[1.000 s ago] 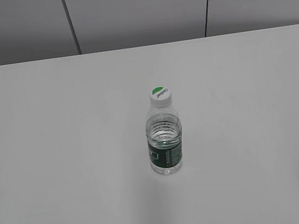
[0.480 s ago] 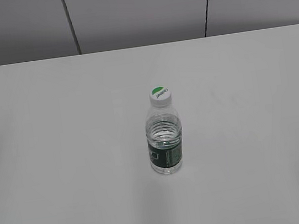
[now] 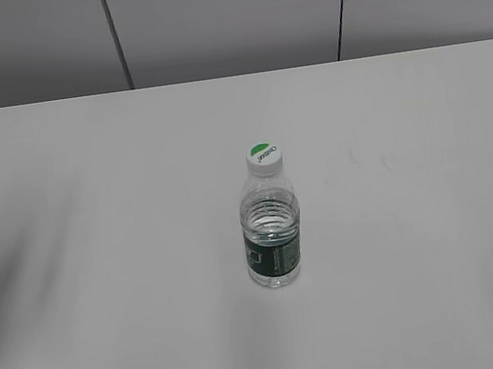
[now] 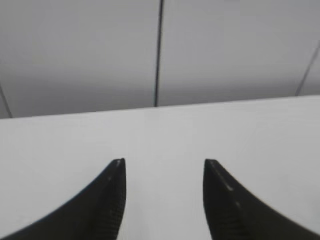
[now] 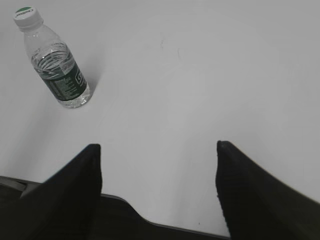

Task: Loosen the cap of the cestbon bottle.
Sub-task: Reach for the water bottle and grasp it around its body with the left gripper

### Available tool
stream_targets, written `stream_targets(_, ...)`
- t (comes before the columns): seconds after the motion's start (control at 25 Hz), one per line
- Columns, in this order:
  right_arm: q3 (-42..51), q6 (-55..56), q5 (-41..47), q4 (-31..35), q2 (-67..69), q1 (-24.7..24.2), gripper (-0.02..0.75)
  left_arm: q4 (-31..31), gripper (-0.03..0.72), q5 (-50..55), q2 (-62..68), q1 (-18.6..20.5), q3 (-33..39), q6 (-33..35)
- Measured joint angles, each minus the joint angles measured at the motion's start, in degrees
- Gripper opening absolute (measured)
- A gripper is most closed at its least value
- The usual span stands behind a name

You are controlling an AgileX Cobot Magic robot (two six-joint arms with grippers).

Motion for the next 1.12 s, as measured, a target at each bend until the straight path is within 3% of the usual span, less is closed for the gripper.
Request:
stream_targets(0.2, 0.0, 0.0, 0.0, 0.0, 0.0, 0.0, 0.543, 0.9, 0.512, -1.2, 9.3, -10.2, 0.4, -2.0)
stream_targets(0.48, 0.0, 0.0, 0.0, 0.0, 0.0, 0.0, 0.543, 6.2, 0.529, -3.3, 19.9, -21.4, 0.5, -2.0)
stream_targets(0.92, 0.0, 0.0, 0.0, 0.0, 0.0, 0.0, 0.543, 7.2, 0.53, -11.6, 29.2, -23.0, 0.5, -3.0)
stream_targets(1.12, 0.0, 0.0, 0.0, 0.0, 0.0, 0.0, 0.543, 17.3, 0.577, -16.3, 29.4, -23.2, 0.5, -8.7)
